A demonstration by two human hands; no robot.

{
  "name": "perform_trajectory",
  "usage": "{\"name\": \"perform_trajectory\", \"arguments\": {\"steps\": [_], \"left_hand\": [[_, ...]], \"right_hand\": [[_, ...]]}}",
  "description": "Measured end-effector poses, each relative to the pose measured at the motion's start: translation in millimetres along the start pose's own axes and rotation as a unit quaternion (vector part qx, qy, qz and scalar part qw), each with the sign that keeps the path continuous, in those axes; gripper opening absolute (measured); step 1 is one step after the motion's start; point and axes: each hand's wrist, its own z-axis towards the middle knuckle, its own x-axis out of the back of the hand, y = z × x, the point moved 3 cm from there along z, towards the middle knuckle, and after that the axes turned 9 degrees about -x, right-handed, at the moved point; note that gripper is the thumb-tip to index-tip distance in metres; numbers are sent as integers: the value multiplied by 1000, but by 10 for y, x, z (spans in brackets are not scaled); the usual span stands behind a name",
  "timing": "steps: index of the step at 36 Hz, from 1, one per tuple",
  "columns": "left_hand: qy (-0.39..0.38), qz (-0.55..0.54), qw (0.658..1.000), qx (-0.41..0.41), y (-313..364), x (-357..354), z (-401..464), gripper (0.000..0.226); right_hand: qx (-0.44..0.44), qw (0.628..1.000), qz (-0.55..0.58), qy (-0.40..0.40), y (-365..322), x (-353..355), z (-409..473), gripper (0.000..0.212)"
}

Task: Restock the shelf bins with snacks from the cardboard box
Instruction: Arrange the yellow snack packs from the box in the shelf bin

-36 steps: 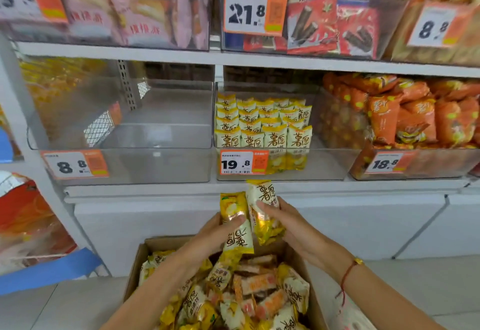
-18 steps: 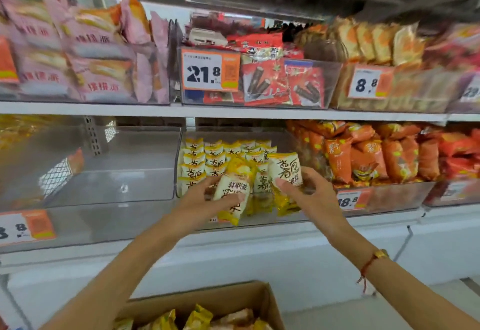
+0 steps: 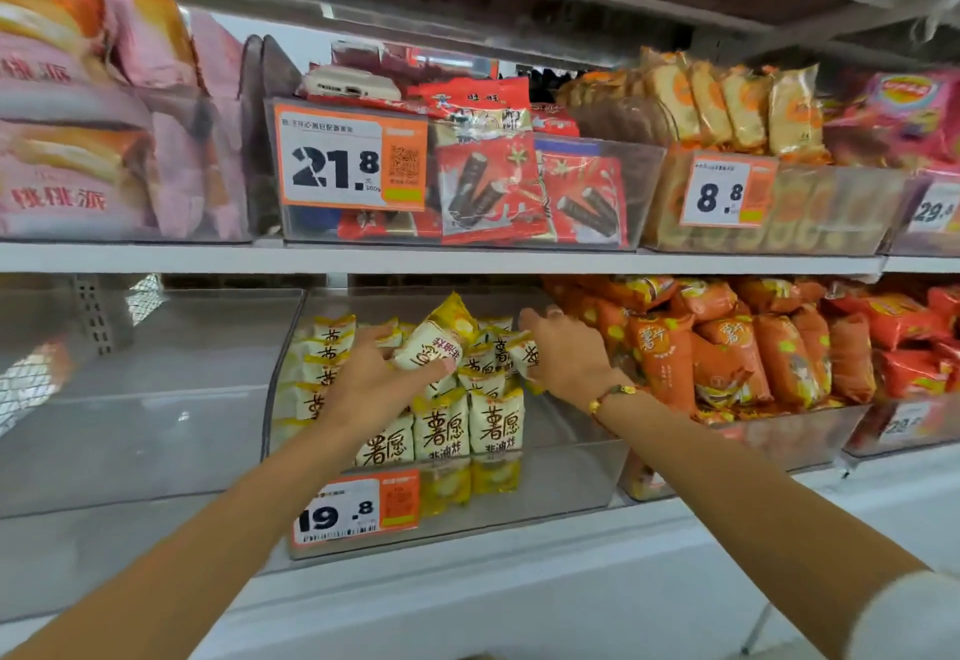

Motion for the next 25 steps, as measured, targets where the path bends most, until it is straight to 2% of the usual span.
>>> {"name": "perform_trajectory", "arguments": {"steps": [3,8,10,12,14,20,25], "left_hand": [[-5,-5,1000,-9,-35,3,25,79],[-23,11,1000,-18,-131,14,83,84],[-25,8,999,-21,-141,8,90,79],[-22,-4,999,-23,-137,-6,100,76],[-18,-8,1000,-24,-125,-22,119,74],[-27,3,999,-29,-26,-119,113,61],[-42,18,997,-60,124,-243,156,51]], "right_hand": [[-7,999,-10,-37,-56,-167,180,52],[-69,987,120,-87,-59,-455,430,49],[-89,970,184,-133,-17,-514,476,57],[-108,933,268,-217,26,-557,453,68],[-103,913,297,-260,79,-608,420,72],[-63,897,335,-280,171,-561,197,71],[1,942,291,-167,274,-279,-191,69]]}}
